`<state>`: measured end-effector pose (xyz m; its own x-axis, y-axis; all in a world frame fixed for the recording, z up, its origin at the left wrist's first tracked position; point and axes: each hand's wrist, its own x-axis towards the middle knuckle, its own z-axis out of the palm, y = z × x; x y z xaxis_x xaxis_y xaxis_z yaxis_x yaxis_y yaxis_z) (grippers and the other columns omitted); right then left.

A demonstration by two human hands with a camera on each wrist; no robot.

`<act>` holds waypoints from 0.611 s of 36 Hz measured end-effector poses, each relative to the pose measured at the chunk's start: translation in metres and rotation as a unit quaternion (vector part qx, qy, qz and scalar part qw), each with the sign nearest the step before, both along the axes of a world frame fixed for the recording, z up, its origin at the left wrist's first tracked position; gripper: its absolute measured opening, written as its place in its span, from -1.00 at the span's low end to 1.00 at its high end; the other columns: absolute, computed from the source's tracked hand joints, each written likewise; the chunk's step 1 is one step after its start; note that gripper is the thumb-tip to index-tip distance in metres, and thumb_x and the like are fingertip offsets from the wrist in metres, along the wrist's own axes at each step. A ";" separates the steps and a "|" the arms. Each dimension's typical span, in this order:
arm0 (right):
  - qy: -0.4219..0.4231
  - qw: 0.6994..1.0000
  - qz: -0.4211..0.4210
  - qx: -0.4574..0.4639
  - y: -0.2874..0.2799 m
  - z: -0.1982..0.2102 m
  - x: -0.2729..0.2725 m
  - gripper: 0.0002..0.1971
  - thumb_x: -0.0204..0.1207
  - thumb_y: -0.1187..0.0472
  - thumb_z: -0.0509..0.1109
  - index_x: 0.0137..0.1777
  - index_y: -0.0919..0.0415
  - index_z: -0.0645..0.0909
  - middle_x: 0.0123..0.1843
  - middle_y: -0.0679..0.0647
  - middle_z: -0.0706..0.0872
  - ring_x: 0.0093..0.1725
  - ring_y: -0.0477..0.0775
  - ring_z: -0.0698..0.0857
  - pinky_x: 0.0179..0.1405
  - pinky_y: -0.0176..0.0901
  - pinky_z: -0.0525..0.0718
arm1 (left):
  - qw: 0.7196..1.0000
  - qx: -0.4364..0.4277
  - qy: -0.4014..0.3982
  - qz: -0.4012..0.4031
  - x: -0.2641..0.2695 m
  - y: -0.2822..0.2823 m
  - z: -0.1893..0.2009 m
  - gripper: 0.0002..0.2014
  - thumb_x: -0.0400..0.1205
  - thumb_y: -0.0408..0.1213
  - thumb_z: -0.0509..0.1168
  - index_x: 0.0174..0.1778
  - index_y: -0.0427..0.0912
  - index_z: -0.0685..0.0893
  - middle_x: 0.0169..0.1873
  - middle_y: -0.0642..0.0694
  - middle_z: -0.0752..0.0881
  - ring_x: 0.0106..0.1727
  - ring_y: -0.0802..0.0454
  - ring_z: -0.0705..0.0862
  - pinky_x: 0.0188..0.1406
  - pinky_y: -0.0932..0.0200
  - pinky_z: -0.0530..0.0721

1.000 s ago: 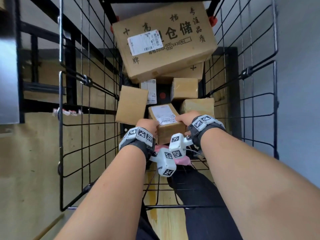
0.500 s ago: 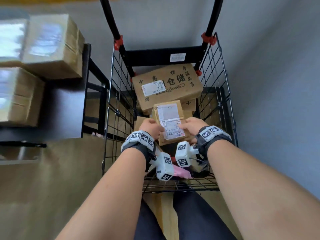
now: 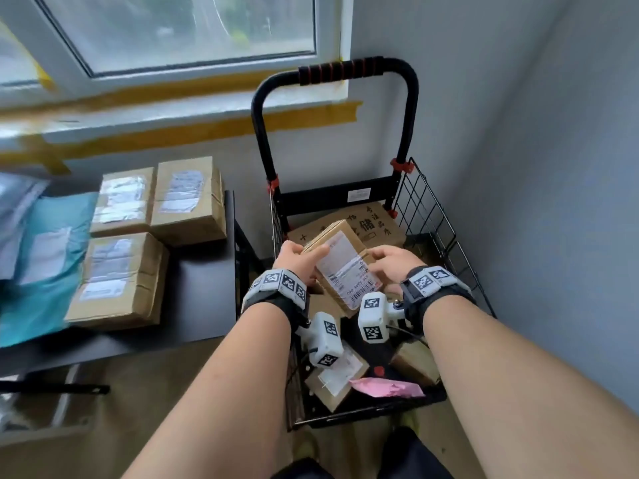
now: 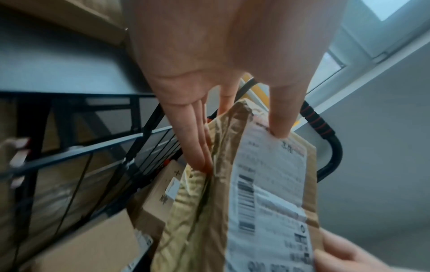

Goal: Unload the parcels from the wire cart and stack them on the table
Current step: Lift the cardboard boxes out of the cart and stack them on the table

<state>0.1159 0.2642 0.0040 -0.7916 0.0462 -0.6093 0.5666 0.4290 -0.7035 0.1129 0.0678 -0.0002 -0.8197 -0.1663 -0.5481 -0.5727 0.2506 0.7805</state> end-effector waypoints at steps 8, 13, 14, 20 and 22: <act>0.032 0.996 -0.087 -0.016 -0.047 0.011 0.012 -0.72 0.38 0.41 0.43 -0.13 -0.02 0.77 -0.08 0.04 0.84 0.00 0.09 0.81 0.01 0.00 0.75 | 0.992 -0.103 -0.025 -0.072 0.001 -0.059 0.014 -0.04 0.26 0.37 0.44 0.38 -0.31 0.50 0.13 -0.22 0.69 0.06 -0.13 0.70 -0.13 0.05 0.61; 0.043 0.994 -0.094 -0.025 -0.078 0.019 0.018 -0.66 0.39 0.46 0.39 -0.13 -0.03 0.80 -0.04 -0.01 0.81 0.02 0.06 0.79 0.12 0.04 0.75 | 0.994 -0.063 -0.048 -0.069 0.019 -0.081 0.013 0.08 0.06 0.46 0.43 0.36 -0.25 0.52 0.15 -0.25 0.71 -0.10 -0.07 0.68 -0.29 0.10 0.61; 0.047 0.994 -0.094 -0.022 -0.083 0.022 0.019 -0.65 0.42 0.46 0.39 -0.05 -0.03 0.79 -0.01 -0.01 0.80 0.02 0.04 0.78 0.09 -0.02 0.76 | 0.995 -0.057 -0.049 -0.068 0.023 -0.085 0.012 0.05 0.11 0.44 0.44 0.38 -0.23 0.48 0.18 -0.26 0.69 -0.06 -0.10 0.70 -0.33 0.12 0.57; 0.073 0.991 -0.107 -0.023 -0.106 0.031 0.016 -0.47 0.48 0.37 0.45 0.45 0.08 0.55 0.38 0.05 0.63 0.23 0.07 0.67 0.09 -0.15 0.61 | 0.999 -0.006 -0.034 0.005 0.034 -0.105 0.009 0.10 0.22 0.36 0.45 0.62 -0.01 0.18 0.43 -0.15 0.50 0.38 -0.28 0.56 0.37 -0.22 0.55; 0.067 0.993 -0.098 -0.023 -0.114 0.032 0.013 -0.43 0.50 0.32 0.45 0.52 0.08 0.47 0.46 0.05 0.57 0.33 0.09 0.62 0.25 -0.07 0.60 | 0.999 0.009 -0.028 0.045 0.036 -0.113 0.011 0.19 0.09 0.42 0.42 0.64 0.12 0.12 0.45 -0.22 0.51 0.43 -0.35 0.51 0.39 -0.32 0.48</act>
